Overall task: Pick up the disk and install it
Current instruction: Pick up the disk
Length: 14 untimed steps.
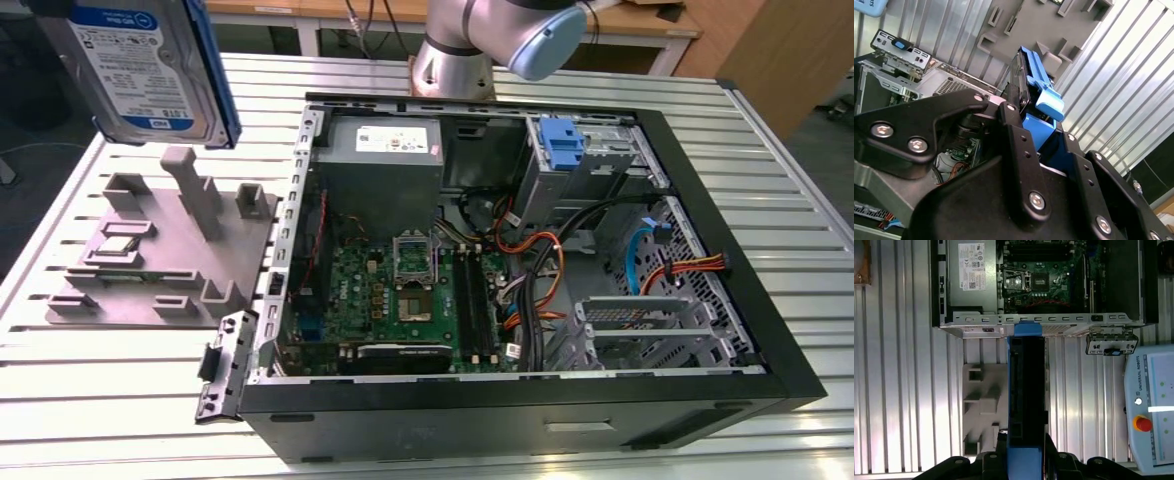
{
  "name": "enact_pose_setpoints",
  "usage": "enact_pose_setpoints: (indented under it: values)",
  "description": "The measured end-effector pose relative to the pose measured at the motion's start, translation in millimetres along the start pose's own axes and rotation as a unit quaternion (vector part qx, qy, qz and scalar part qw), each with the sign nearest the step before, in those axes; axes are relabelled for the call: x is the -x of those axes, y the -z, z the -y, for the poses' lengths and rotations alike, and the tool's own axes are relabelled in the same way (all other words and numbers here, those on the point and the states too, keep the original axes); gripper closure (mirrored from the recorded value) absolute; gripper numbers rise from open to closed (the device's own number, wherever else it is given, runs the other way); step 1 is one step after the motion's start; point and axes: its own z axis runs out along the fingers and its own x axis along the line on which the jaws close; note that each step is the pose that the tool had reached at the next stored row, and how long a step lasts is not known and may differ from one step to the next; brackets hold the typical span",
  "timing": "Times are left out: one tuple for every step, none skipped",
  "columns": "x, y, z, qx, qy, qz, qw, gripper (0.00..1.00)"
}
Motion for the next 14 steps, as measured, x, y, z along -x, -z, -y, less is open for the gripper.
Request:
enact_pose_setpoints:
  values:
    - [1.1,-0.3,-0.1,0.0,0.0,-0.0001,1.0,0.64]
    - [1.8,-0.5,-0.4,0.0001,0.0,-0.0001,1.0,0.64]
    - [1.9,-0.7,-1.0,0.0001,0.001,-0.0002,1.0,0.64]
    - [2.0,-0.7,-2.1,0.0,0.001,-0.0004,1.0,0.64]
    - [2.0,-0.8,-3.5,0.0,0.002,-0.0005,1.0,0.64]
    - [1.9,-0.8,-4.9,0.0,0.002,-0.0007,1.0,0.64]
    - [2.0,-0.9,-6.1,0.0,0.002,-0.0009,1.0,0.64]
    - [2.1,-0.9,-6.7,0.0,0.002,-0.0011,1.0,0.64]
    - [4.8,-1.3,-9.6,-0.0002,0.002,-0.0059,1.0,0.64]
    - [6.1,-1.5,-9.7,-0.0002,0.002,-0.006,1.0,0.64]
    - [7.4,-1.7,-9.7,-0.0002,0.003,-0.0062,1.0,0.64]
    - [8.3,-1.8,-9.8,-0.0002,0.003,-0.0062,1.0,0.64]
    - [8.9,-1.9,-9.9,-0.0002,0.003,-0.0062,1.0,0.64]
    - [9.3,-2.0,-10.5,-0.0002,0.003,-0.0062,1.0,0.64]
